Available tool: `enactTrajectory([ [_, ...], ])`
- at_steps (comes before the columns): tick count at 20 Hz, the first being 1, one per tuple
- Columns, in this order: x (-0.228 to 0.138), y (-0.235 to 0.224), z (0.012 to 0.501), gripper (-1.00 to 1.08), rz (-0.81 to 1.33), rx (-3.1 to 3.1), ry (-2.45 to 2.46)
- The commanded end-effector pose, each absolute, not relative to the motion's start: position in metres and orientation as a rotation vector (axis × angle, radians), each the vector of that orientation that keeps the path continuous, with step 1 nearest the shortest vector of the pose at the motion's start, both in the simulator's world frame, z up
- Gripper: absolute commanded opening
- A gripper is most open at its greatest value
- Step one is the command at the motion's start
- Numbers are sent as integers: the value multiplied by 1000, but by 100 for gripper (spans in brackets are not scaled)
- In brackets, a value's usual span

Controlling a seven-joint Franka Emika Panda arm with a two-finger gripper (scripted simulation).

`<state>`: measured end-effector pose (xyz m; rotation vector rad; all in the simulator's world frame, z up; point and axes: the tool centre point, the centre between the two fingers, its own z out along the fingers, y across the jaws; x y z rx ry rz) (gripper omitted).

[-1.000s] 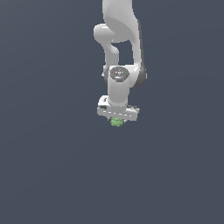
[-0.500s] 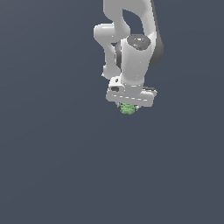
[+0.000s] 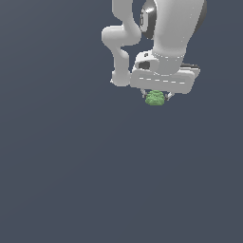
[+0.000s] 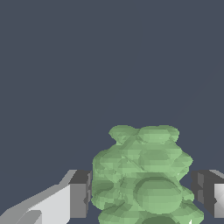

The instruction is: Pick up the object and move it to a goal position.

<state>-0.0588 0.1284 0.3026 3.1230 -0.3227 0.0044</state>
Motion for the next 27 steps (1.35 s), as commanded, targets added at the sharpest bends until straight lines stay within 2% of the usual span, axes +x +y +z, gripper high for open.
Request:
enactTrajectory([
  [1,-60,141,329,-100,3,3122,-323],
  [13,-61,192,427,-100,0,3125,-323],
  [27,-59,209,459,-100,0,3125,-323],
])
